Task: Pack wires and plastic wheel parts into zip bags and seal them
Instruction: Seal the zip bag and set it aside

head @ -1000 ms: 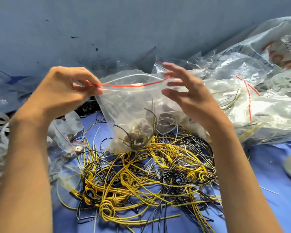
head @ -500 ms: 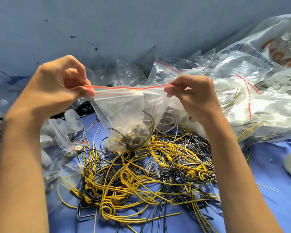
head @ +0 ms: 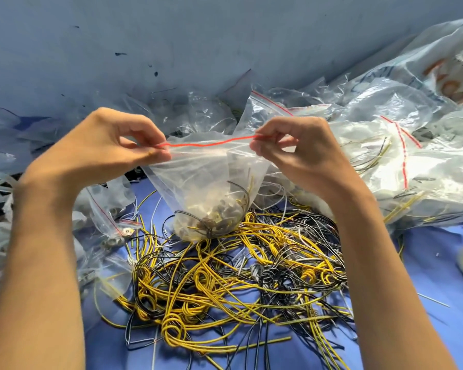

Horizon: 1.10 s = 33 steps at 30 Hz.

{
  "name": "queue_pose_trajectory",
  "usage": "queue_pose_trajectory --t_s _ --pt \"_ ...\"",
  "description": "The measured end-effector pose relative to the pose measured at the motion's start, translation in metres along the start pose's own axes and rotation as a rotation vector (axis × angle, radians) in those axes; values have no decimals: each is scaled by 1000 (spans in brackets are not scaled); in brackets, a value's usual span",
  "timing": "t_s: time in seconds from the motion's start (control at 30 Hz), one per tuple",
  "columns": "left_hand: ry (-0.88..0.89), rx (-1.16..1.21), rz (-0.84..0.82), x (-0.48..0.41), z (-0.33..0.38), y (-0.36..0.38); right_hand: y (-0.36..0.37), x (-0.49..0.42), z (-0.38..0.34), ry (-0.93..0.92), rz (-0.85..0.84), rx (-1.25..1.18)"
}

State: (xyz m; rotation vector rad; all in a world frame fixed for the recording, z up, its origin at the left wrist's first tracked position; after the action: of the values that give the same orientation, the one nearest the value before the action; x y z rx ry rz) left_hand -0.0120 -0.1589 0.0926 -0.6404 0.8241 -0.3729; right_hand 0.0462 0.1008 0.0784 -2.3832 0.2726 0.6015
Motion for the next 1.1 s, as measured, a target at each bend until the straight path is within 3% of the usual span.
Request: queue_pose_trajectory --t_s 0.17,0.33,0.6,0.83,1.1 --pt "95 -62 72 -5 9 8 -3 0 -1 -23 56 50" --pt "179 -28 -9 -12 21 21 6 -1 -2 -66 90 59" --pt "229 -57 17 -19 17 37 9 -5 5 -84 72 138" --pt "377 -101 69 -28 23 65 12 -4 16 -58 44 173" --pt "354 -134 120 -33 24 85 8 -1 17 -61 11 134"
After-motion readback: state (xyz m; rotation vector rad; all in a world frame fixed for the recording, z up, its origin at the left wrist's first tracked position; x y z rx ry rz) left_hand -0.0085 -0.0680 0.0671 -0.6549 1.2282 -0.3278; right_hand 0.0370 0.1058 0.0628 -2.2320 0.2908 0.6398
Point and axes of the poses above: each hand's wrist, its own x-axis away from the middle knuckle, its own y-axis out of the palm, z = x × y, the point moved 1 cm from there along -x, towards the middle knuckle, and after that the axes turned 13 degrees about y, right-handed, at the moved point
